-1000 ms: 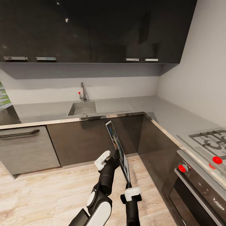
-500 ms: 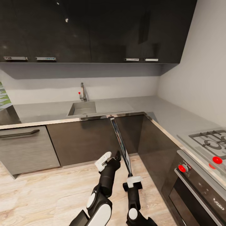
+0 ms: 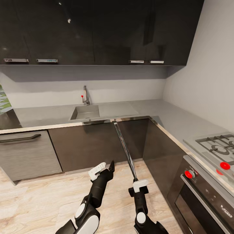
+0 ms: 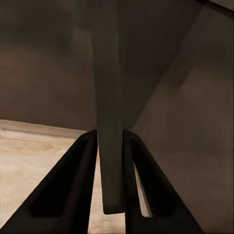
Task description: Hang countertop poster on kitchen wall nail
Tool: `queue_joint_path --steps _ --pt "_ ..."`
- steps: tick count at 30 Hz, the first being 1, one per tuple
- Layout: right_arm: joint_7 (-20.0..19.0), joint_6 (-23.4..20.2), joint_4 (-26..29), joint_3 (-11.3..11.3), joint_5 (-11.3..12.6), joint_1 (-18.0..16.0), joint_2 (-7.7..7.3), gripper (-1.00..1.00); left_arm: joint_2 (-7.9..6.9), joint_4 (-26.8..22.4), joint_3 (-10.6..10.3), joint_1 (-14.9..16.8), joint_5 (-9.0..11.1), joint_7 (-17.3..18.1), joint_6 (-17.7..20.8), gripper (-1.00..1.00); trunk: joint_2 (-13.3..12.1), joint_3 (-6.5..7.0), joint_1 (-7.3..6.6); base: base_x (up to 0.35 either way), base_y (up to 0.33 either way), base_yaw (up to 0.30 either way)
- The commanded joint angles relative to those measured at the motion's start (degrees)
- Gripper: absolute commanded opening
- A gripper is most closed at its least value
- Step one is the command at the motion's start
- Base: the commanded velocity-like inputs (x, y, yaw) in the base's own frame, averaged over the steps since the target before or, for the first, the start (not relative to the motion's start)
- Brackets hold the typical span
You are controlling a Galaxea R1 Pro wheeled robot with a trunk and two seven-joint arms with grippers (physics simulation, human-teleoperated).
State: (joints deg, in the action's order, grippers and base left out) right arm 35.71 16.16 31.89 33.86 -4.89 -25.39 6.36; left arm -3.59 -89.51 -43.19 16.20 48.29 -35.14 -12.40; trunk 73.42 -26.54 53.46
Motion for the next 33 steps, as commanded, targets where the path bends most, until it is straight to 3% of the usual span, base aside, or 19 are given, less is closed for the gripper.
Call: queue_joint_path --steps 1,2,5,6,11,12,15,16,20,22,24,26,27,31,33 --pt "-0.1 0.0 -0.1 0.0 -0.4 -0.1 -0.04 -1.0 -0.84 0.0 -0.2 0.1 0.5 0.6 -0.4 1.0 0.0 -0.06 0.0 0.0 0.0 0.0" --pt "-0.8 0.0 0.0 -0.5 -0.4 -0.1 -0.15 -1.0 -2.32 0.0 -0.2 0.1 0.6 2.1 -0.4 1.0 0.0 -0.06 0.0 0.0 0.0 0.0" --pt "-1.5 0.1 0.0 -1.7 -0.4 -0.1 -0.39 -1.0 -4.37 0.0 -0.3 0.1 1.1 4.1 -0.5 1.0 0.0 -0.06 0.0 0.0 0.0 0.0" --pt "-2.1 0.1 0.1 -2.8 -0.4 -0.1 -0.61 -1.0 -6.13 0.1 -0.3 0.0 1.9 6.8 -0.5 1.0 0.0 -0.06 0.0 0.0 0.0 0.0" --pt "-4.0 0.2 0.2 -3.6 -0.4 -0.1 -1.2 -1.0 -10.82 0.4 -0.2 0.0 2.9 14.7 -0.6 1.0 0.0 -0.06 0.0 0.0 0.0 0.0" --pt "-4.7 0.2 0.3 -3.8 -0.3 -0.1 -1.43 -1.0 -12.6 0.6 -0.2 -0.1 3.6 17.3 -0.7 1.0 0.0 -0.06 0.0 0.0 0.0 0.0" --pt "-5.5 0.3 0.4 -3.9 -0.3 -0.1 -1.75 -1.0 -14.87 1.4 -0.2 -0.1 5.9 20.4 -1.8 1.0 0.0 -0.06 0.0 0.0 0.0 0.0" --pt "-5.8 0.3 0.4 -3.9 -0.3 -0.1 -1.96 -1.0 -16.12 2.3 -0.2 -0.4 8.0 22.1 -3.1 1.0 0.0 -0.06 0.0 0.0 0.0 0.0" --pt "-7.0 0.3 0.5 -4.0 0.0 -0.1 -2.2 -1.0 -18.56 6.4 -0.2 -1.0 11.6 27.2 -7.0 1.0 0.0 -0.06 0.0 0.0 0.0 0.0" --pt "-8.2 0.4 0.5 -4.0 0.1 -0.1 -2.27 -1.0 -19.07 8.9 -0.2 -1.1 12.3 29.8 -8.1 1.0 0.0 -0.06 0.0 0.0 0.0 0.0" --pt "-12.3 0.3 0.6 -4.8 0.8 -0.1 -2.5 -1.0 -19.67 16.2 -0.2 -1.3 13.3 37.1 -9.5 1.0 0.0 -0.06 0.0 0.0 0.0 0.0" --pt "-14.5 0.3 0.6 -6.1 1.2 -0.1 -2.56 -1.0 -19.77 19.3 -0.2 -1.3 13.5 40.0 -9.9 1.0 0.0 -0.06 0.0 0.0 0.0 0.0" --pt "-17.3 0.3 0.9 -7.7 1.6 -0.1 -2.61 -1.0 -19.82 22.2 -0.3 -1.3 13.9 42.8 -10.6 1.0 0.0 -0.06 0.0 0.0 0.0 0.0" --pt "-24.4 0.1 2.6 -11.6 2.0 -0.1 -2.8 -1.0 -19.71 26.6 -0.3 -1.3 16.2 47.6 -12.8 1.0 0.0 -0.06 0.0 0.0 0.0 0.0" --pt "-29.8 0.0 4.2 -15.4 2.2 -0.1 -2.92 -1.0 -19.68 28.5 -0.3 -1.3 18.0 50.2 -13.9 1.0 0.0 -0.06 0.0 0.0 0.0 0.0"
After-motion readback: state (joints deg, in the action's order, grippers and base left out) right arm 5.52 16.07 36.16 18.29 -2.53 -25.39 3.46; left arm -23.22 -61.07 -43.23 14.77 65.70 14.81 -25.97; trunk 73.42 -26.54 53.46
